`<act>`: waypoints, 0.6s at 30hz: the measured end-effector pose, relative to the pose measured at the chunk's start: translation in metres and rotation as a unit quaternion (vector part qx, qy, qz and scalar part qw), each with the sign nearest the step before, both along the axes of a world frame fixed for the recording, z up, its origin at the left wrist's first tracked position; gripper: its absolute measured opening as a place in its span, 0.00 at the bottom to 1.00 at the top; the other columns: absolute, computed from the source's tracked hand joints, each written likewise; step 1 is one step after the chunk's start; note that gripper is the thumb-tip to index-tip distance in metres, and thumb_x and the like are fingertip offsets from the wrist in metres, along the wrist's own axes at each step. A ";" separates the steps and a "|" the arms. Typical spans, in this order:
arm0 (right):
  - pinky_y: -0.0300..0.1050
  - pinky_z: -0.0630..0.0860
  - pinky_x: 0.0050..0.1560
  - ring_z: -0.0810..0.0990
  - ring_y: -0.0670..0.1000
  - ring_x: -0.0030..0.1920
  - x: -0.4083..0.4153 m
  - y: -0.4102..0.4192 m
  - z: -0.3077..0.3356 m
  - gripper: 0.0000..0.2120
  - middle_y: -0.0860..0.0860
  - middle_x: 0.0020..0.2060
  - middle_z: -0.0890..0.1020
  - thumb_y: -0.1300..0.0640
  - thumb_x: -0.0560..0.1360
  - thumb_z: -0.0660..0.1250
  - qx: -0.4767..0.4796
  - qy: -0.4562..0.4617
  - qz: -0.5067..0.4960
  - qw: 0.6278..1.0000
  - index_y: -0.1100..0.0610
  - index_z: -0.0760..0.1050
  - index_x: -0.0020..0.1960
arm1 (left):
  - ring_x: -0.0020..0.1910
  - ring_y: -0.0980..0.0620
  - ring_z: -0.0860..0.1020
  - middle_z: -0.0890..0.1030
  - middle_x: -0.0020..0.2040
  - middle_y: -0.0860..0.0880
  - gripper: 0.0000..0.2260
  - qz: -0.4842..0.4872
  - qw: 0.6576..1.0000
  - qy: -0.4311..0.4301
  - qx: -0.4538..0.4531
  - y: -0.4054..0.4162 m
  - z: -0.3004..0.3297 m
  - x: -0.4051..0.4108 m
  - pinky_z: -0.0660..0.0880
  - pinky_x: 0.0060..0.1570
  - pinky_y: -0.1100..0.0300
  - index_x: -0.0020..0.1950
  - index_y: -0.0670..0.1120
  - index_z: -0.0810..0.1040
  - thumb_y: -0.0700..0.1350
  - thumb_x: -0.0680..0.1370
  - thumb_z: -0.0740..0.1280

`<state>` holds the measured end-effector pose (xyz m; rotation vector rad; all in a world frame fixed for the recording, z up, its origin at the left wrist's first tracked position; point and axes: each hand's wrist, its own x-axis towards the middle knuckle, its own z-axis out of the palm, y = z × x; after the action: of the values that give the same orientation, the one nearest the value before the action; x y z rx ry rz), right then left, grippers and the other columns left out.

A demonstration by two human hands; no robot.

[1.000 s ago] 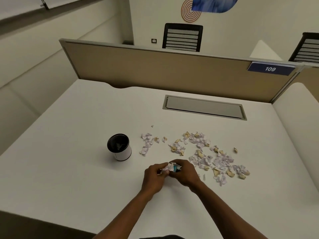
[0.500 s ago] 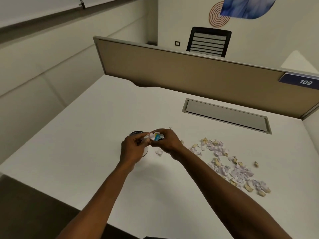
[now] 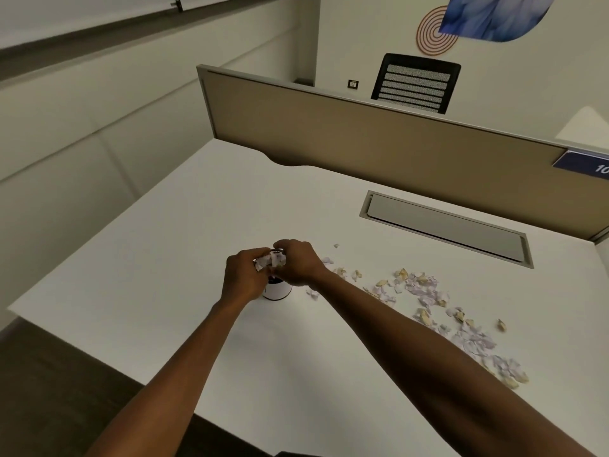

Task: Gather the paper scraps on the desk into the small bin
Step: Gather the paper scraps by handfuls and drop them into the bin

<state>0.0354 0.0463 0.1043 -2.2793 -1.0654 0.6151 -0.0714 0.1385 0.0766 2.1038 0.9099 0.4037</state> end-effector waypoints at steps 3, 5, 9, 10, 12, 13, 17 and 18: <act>0.49 0.76 0.58 0.79 0.58 0.58 -0.001 0.000 0.002 0.25 0.58 0.59 0.82 0.57 0.69 0.76 -0.017 -0.020 0.029 0.999 0.63 0.75 0.63 | 0.42 0.47 0.80 0.86 0.47 0.45 0.14 -0.027 0.999 0.027 0.022 -0.001 -0.001 0.001 0.76 0.43 0.59 0.56 0.51 0.84 0.38 0.74 0.70; 0.51 0.75 0.62 0.79 0.59 0.61 0.000 -0.001 0.003 0.27 0.58 0.61 0.81 0.59 0.68 0.77 -0.011 -0.031 0.039 0.999 0.63 0.75 0.65 | 0.41 0.48 0.79 0.86 0.47 0.45 0.15 -0.033 0.998 0.035 0.030 -0.001 -0.003 0.002 0.73 0.42 0.61 0.58 0.52 0.84 0.37 0.75 0.69; 0.47 0.74 0.65 0.78 0.58 0.64 0.001 -0.003 0.001 0.25 0.58 0.64 0.80 0.65 0.72 0.70 0.022 -0.046 0.038 0.998 0.61 0.74 0.68 | 0.45 0.50 0.78 0.86 0.53 0.46 0.20 -0.029 0.999 0.030 0.028 -0.003 -0.006 0.002 0.72 0.46 0.62 0.62 0.51 0.82 0.33 0.74 0.69; 0.48 0.74 0.64 0.79 0.58 0.63 0.002 -0.004 0.000 0.23 0.58 0.63 0.81 0.67 0.72 0.69 0.034 -0.046 0.031 0.998 0.61 0.76 0.67 | 0.46 0.50 0.78 0.85 0.53 0.46 0.21 -0.023 0.999 0.023 0.027 -0.003 -0.007 0.002 0.72 0.47 0.62 0.62 0.51 0.82 0.32 0.73 0.69; 0.48 0.76 0.62 0.81 0.58 0.60 0.004 -0.007 -0.003 0.20 0.58 0.61 0.82 0.67 0.72 0.69 0.064 -0.038 0.005 0.997 0.61 0.79 0.63 | 0.49 0.47 0.81 0.85 0.53 0.46 0.21 -0.009 1.000 0.003 0.030 -0.003 -0.010 0.001 0.73 0.48 0.61 0.60 0.49 0.83 0.30 0.72 0.68; 0.47 0.78 0.60 0.83 0.57 0.57 0.005 -0.011 -0.004 0.18 0.58 0.59 0.83 0.67 0.72 0.69 0.082 -0.029 -0.015 0.996 0.61 0.80 0.62 | 0.51 0.45 0.81 0.85 0.53 0.46 0.21 -0.005 0.999 -0.006 0.035 -0.003 -0.011 0.000 0.73 0.49 0.61 0.59 0.49 0.83 0.30 0.72 0.68; 0.47 0.82 0.53 0.85 0.52 0.49 0.010 -0.035 -0.013 0.16 0.55 0.53 0.85 0.70 0.72 0.65 0.143 0.016 -0.103 0.984 0.58 0.82 0.56 | 0.57 0.44 0.81 0.84 0.57 0.45 0.19 0.001 0.998 -0.026 0.064 -0.005 -0.013 0.001 0.77 0.57 0.58 0.60 0.46 0.83 0.30 0.74 0.67; 0.47 0.82 0.52 0.86 0.51 0.48 0.011 -0.044 -0.017 0.16 0.54 0.51 0.85 0.70 0.73 0.64 0.155 0.027 -0.123 0.980 0.57 0.83 0.55 | 0.59 0.44 0.81 0.84 0.58 0.45 0.18 0.006 0.997 -0.034 0.070 -0.006 -0.013 0.001 0.77 0.60 0.56 0.60 0.45 0.83 0.30 0.75 0.67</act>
<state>0.0466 0.0023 0.0872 -2.0651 -0.7758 0.3778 -0.0706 0.1321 0.0637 2.1982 0.8762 0.5568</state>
